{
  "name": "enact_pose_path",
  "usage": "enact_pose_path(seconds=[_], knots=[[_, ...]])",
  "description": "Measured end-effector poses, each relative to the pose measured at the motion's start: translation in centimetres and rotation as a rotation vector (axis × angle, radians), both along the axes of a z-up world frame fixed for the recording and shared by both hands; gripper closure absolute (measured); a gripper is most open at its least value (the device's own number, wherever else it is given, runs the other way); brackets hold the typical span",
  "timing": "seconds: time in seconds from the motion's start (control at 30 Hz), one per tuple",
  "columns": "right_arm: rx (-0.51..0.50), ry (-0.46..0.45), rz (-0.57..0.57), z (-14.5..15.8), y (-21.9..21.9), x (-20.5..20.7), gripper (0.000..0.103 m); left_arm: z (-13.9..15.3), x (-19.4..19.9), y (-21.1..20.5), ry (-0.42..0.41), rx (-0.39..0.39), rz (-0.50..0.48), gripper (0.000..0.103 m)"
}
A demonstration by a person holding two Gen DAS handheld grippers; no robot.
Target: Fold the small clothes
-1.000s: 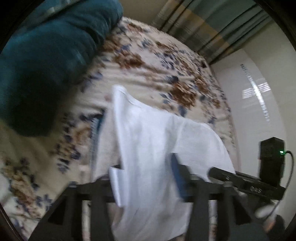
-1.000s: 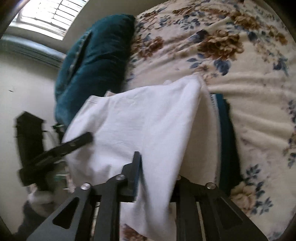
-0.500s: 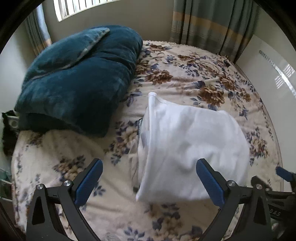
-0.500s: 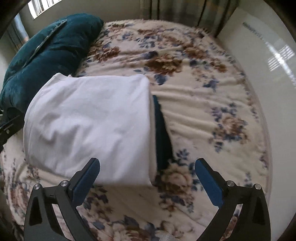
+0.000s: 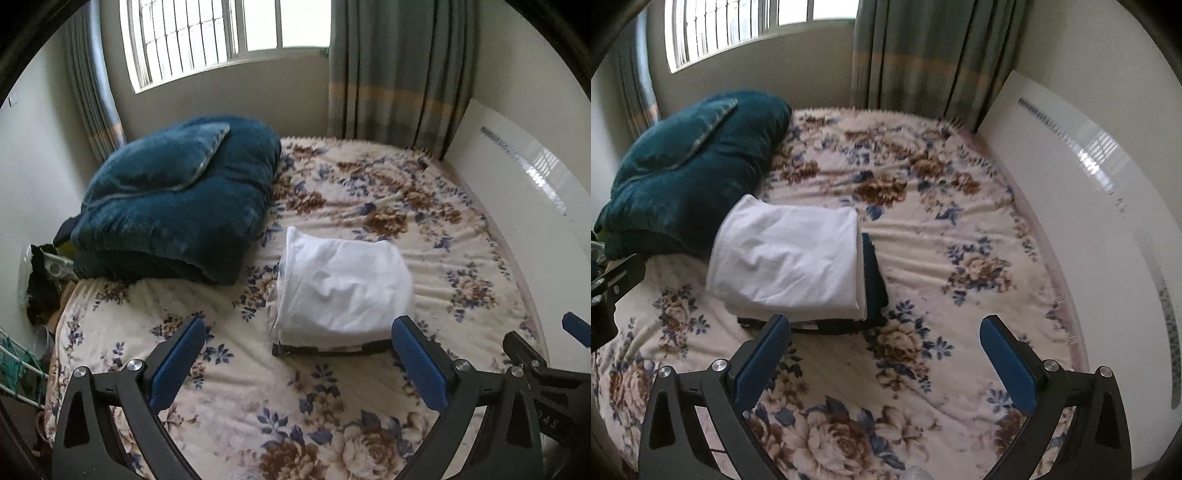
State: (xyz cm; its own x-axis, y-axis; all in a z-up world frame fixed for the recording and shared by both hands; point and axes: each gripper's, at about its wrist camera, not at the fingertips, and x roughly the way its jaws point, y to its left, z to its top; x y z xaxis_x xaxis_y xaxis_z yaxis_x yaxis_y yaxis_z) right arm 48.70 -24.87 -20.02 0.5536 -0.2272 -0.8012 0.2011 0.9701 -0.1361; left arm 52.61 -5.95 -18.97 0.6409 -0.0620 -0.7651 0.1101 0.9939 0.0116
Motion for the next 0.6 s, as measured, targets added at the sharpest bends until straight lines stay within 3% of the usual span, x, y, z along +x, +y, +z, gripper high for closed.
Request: enact_pose_path(seconds=[0.3, 0.6], knots=[[-0.027, -0.148, -0.003, 11.0, 0.8, -11.5, 0.0, 7.5, -8.7, 0.1, -0.071, -0.057, -0.01, 0.0], [-0.006, -0.237, 0.004, 18.1, 1.3, -20.6, 0.0, 12.2, -16.0, 0.3, -0.118, -0.078, -0.017, 0.0]])
